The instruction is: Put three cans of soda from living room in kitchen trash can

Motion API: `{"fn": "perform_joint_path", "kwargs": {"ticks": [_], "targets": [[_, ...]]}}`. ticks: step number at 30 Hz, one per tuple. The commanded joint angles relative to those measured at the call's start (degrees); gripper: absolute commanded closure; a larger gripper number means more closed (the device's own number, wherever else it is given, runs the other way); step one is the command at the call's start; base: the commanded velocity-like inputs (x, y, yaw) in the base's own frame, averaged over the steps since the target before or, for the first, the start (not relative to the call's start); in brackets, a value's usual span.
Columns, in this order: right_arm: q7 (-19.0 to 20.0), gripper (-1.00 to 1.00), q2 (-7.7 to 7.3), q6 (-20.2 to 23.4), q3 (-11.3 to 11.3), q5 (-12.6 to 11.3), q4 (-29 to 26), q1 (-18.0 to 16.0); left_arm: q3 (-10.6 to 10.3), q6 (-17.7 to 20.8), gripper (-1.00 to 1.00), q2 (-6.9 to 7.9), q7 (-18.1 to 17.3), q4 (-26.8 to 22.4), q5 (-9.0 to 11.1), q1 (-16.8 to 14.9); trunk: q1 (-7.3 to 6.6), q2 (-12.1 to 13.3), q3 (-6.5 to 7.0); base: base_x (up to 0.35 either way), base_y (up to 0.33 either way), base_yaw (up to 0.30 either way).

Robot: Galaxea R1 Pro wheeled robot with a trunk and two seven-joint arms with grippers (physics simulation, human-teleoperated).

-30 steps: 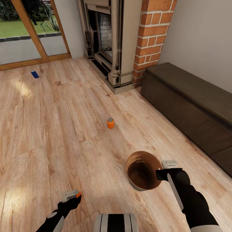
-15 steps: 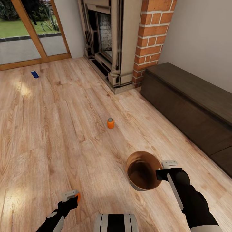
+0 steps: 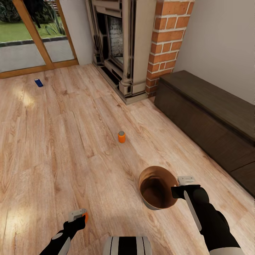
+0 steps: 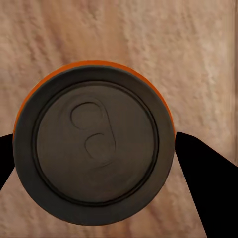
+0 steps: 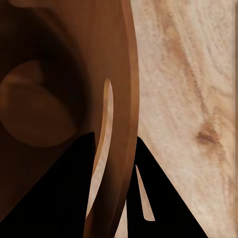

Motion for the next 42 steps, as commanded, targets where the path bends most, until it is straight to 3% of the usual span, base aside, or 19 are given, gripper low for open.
{"fn": "perform_joint_path", "kwargs": {"ticks": [1,42], "targets": [[0.2,1.00,0.01,0.0,0.0,-0.8,0.0,0.0,0.0,0.0,1.00,0.00,0.0,0.0,0.0,0.0,-0.23,0.4,0.19,0.000,0.000,0.000],[0.2,1.00,0.09,-0.1,0.1,-0.8,0.0,0.0,0.0,0.0,1.00,0.00,0.0,0.0,0.0,0.0,-9.24,16.9,7.55,0.000,0.000,0.000]]}}
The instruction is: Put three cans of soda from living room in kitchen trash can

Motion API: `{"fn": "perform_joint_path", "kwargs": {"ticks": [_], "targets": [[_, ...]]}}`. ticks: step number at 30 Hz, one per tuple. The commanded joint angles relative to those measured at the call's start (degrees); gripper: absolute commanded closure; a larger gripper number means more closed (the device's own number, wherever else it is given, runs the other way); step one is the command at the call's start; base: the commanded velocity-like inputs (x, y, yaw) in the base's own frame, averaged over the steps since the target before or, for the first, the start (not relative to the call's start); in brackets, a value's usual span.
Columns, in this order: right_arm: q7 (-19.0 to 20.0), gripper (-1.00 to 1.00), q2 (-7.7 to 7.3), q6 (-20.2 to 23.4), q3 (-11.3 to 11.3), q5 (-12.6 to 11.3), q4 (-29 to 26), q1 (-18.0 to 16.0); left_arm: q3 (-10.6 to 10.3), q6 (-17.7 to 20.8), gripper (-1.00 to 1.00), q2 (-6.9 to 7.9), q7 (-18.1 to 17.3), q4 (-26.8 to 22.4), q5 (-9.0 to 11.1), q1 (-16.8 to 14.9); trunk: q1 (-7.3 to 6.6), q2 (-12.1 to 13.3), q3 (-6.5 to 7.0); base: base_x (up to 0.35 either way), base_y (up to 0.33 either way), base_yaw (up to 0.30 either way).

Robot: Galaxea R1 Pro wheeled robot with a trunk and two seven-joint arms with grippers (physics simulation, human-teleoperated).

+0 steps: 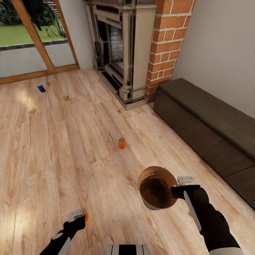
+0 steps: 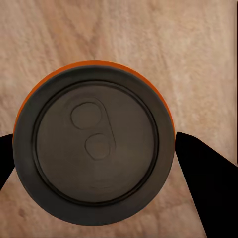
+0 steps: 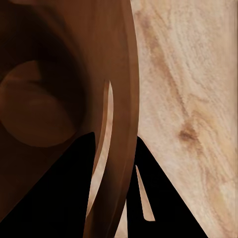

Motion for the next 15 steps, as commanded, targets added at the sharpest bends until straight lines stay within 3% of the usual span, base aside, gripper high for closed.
{"fn": "perform_joint_path", "kwargs": {"ticks": [1,15], "targets": [[0.2,1.00,0.01,0.0,0.0,-0.8,0.0,0.0,0.0,0.0,1.00,0.00,0.0,0.0,0.0,0.0,-0.23,0.4,0.19,0.000,0.000,0.000],[0.1,1.00,0.09,0.0,0.0,-0.8,0.0,0.0,0.0,0.0,1.00,0.00,0.0,0.0,0.0,0.0,-3.30,6.0,2.70,0.000,0.000,0.000]]}}
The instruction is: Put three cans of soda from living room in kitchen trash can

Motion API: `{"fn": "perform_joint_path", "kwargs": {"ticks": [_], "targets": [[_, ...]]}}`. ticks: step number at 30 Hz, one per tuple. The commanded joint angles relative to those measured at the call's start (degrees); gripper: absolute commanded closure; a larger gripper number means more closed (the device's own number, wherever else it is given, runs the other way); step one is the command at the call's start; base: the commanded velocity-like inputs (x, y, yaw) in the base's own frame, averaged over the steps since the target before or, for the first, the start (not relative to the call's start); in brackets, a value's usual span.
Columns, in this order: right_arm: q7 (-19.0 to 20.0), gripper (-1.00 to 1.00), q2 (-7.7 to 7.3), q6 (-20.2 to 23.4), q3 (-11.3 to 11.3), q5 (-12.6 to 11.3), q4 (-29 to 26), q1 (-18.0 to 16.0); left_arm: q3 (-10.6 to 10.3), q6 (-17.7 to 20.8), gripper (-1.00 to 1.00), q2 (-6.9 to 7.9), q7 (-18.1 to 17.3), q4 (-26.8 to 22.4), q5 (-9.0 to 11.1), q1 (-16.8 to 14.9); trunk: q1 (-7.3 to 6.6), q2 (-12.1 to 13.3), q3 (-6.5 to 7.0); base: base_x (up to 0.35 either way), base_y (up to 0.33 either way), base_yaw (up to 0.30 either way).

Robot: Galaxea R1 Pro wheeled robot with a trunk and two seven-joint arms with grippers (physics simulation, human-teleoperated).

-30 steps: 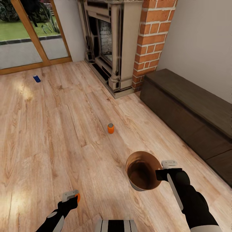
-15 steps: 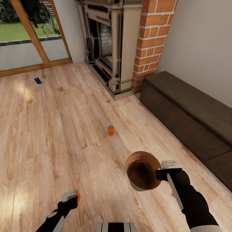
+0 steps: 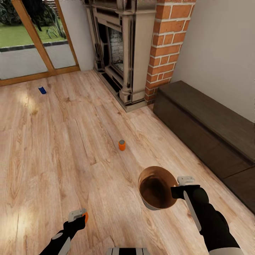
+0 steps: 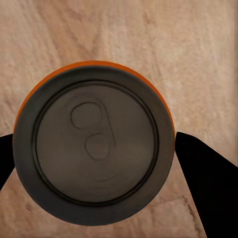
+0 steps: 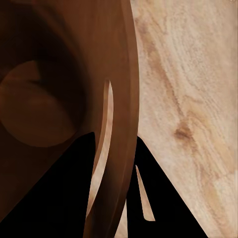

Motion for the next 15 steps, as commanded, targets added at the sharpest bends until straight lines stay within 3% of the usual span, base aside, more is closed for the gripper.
{"fn": "perform_joint_path", "kwargs": {"ticks": [1,15], "targets": [[0.1,1.00,0.01,0.0,0.0,-0.8,0.0,0.0,0.0,0.0,1.00,0.00,0.0,0.0,0.0,0.0,-0.23,0.4,0.19,0.000,0.000,0.000],[0.1,1.00,0.05,0.0,0.0,-0.8,0.0,0.4,0.0,0.0,1.00,0.00,0.0,0.0,0.0,0.0,-3.30,6.0,3.01,0.000,0.000,0.000]]}}
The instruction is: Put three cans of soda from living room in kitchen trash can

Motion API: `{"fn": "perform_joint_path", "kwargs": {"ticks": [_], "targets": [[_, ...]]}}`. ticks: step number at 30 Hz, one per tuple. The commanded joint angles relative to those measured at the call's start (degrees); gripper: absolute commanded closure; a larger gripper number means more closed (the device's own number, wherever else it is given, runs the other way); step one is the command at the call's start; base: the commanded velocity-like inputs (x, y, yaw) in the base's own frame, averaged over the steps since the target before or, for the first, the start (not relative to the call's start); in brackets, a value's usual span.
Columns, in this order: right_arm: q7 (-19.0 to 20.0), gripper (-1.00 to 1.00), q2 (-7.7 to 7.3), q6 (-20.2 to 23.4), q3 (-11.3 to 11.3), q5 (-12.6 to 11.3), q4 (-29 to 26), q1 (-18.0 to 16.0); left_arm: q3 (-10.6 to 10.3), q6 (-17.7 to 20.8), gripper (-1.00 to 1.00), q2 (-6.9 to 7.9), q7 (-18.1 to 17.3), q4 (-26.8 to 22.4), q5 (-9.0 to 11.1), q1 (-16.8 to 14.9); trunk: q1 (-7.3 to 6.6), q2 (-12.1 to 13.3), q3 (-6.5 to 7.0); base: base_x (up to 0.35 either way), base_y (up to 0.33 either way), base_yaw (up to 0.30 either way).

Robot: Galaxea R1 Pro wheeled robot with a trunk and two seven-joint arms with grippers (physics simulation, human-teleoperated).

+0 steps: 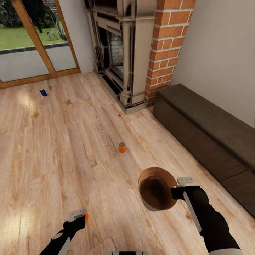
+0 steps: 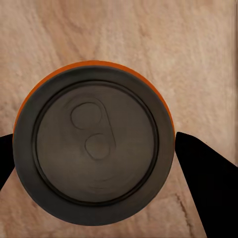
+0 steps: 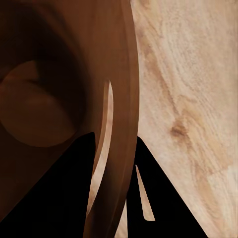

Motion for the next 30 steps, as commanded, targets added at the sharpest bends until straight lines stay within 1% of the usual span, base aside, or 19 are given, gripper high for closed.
{"fn": "perform_joint_path", "kwargs": {"ticks": [1,30], "targets": [[0.2,1.00,0.02,0.0,0.0,-0.8,0.0,0.0,0.0,0.0,1.00,0.00,0.0,0.0,0.0,0.0,-0.23,0.4,0.27,0.000,0.000,0.000],[0.2,1.00,0.06,-0.1,0.0,-0.8,0.0,0.0,0.0,0.0,1.00,0.00,0.0,0.0,0.0,0.0,-6.60,12.0,8.15,0.000,0.000,0.000]]}}
